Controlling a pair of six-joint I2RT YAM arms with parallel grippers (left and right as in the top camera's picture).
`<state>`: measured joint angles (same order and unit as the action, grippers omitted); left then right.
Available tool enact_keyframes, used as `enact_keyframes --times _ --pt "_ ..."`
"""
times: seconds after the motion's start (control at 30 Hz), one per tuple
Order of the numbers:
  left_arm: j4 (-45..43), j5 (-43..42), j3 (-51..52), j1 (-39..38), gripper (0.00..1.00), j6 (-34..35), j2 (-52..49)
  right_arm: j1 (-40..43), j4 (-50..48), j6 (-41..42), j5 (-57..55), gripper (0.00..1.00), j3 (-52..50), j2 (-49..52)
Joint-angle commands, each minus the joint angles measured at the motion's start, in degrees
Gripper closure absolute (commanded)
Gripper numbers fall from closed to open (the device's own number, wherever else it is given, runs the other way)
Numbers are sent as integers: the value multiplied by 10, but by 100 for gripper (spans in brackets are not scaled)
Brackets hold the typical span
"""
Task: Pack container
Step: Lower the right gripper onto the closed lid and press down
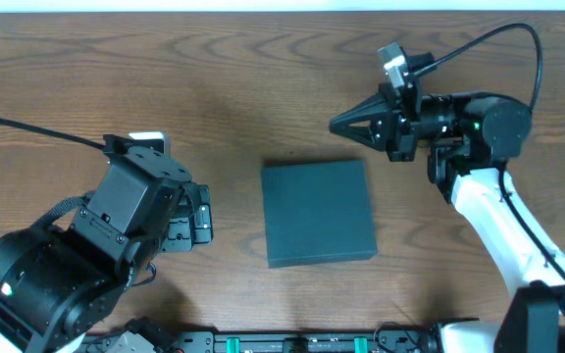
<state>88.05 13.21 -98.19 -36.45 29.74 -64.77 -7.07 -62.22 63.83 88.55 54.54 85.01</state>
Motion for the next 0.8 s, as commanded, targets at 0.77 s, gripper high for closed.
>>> enact_keyframes --times 0.77 --pt "0 -2 -5 0 5 -6 0 -199 1093 -645 -618 99 -2 -230"
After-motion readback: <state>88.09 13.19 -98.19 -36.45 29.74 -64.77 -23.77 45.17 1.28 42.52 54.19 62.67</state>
